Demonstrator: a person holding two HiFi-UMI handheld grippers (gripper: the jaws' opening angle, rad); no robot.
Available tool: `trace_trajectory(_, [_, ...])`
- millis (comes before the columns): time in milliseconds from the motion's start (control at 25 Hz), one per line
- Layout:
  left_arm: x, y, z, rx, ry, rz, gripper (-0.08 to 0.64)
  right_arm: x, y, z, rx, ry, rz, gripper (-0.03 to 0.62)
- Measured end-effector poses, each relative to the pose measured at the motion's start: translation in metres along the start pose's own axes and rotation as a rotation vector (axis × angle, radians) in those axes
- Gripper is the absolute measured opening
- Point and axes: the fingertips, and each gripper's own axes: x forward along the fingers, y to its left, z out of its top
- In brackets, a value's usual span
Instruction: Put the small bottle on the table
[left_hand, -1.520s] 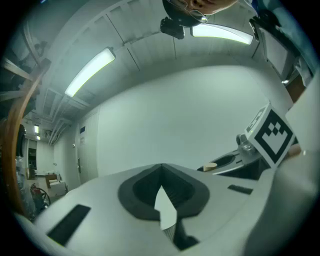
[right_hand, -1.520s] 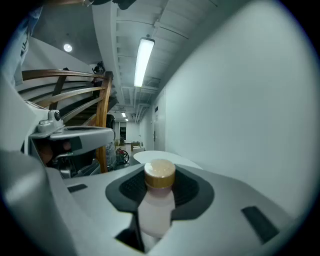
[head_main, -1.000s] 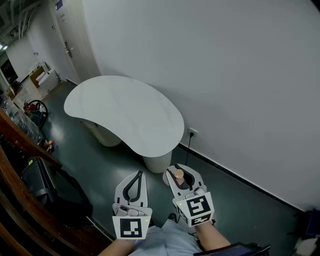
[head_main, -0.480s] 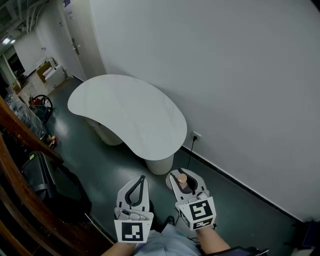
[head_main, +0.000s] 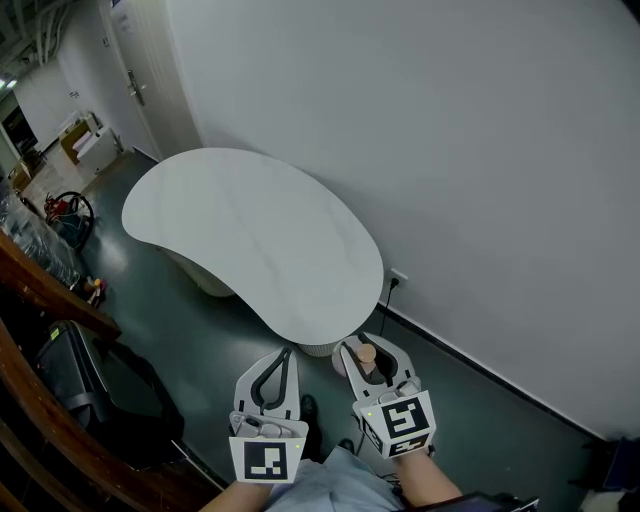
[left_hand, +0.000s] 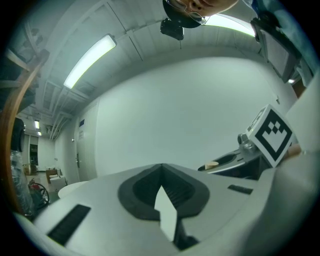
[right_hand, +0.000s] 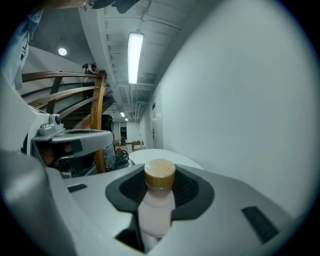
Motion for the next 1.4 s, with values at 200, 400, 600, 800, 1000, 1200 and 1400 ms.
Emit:
trace_trajectory(200, [0.039, 0.030, -0.001, -0.048, -0.019, -0.020, 0.003, 0.043, -0.008, 0.009, -0.008, -0.003, -0.020, 0.112])
trace_trajectory(400, [0.069, 0.046, 0.012, 0.161, -0.078, -0.109, 0.003, 0.070, -0.018, 0.024, -0.014, -0.016, -0.060, 0.112])
trace_trajectory(600, [0.085, 0.050, 0.021, 0.348, -0.128, -0.198, 0.003, 0.083, -0.019, 0.032, -0.032, -0.020, -0.086, 0.112])
trace_trajectory(800, [0.093, 0.054, 0.011, 0.178, -0.110, -0.185, 0.003, 0.088, -0.025, 0.031, -0.032, -0.005, -0.116, 0.112])
trace_trajectory(1000, [0.104, 0.062, -0.006, -0.188, -0.052, -0.095, 0.003, 0.091, -0.034, 0.031, -0.027, 0.001, -0.143, 0.112])
trace_trajectory(1200, [0.120, 0.059, -0.010, -0.198, -0.025, -0.098, 0.003, 0.098, -0.045, 0.030, -0.014, 0.003, -0.155, 0.112])
trace_trajectory(1400, [0.137, 0.055, -0.014, -0.169, -0.001, -0.112, 0.002, 0.105, -0.061, 0.027, -0.004, 0.010, -0.150, 0.112])
